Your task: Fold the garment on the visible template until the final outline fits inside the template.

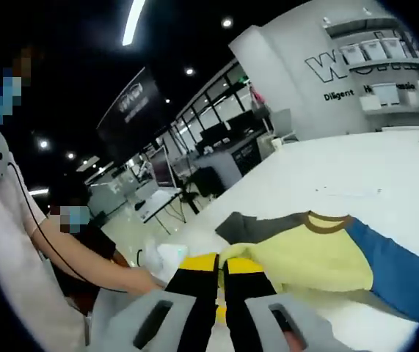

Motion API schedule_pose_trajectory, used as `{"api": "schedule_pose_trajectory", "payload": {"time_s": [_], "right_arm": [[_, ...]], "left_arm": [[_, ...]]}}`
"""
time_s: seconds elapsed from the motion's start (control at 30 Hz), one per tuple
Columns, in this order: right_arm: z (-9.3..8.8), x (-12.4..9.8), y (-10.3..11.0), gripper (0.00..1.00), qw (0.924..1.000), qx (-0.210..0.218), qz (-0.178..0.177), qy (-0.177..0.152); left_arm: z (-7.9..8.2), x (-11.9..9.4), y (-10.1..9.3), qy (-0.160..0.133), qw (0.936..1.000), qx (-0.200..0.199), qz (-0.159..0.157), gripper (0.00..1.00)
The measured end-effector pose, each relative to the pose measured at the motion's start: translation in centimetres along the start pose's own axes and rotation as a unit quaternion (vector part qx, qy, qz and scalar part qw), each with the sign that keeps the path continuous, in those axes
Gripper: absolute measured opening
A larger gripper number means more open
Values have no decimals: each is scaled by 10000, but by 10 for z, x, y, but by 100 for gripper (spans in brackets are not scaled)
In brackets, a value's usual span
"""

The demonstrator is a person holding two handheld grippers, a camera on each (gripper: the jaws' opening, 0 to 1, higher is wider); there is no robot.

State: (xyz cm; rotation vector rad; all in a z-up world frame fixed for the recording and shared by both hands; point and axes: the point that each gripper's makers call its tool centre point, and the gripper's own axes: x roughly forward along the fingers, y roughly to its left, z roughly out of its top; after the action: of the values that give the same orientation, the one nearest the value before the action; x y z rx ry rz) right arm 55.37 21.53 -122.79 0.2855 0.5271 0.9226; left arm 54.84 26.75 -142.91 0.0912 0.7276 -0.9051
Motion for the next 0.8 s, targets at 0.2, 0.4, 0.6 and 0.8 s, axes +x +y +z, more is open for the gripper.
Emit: {"api": "schedule_pose_trajectory", "payload": {"time_s": [0.2, 0.4, 0.6, 0.8], "right_arm": [[-2, -2, 4, 0, 10000, 37, -3, 33], [-6, -8, -7, 0, 9999, 76, -114, 103], [-11, -11, -16, 0, 9997, 67, -174, 183], [-34, -14, -26, 0, 9976, -169, -254, 614]], "left_arm": [[1, 13, 4, -14, 9991, -316, 276, 39], [13, 24, 7, -197, 9982, -423, 372, 24], [20, 1, 23, -455, 9969, -325, 559, 0], [14, -43, 35, -207, 9970, 26, 742, 0]]}}
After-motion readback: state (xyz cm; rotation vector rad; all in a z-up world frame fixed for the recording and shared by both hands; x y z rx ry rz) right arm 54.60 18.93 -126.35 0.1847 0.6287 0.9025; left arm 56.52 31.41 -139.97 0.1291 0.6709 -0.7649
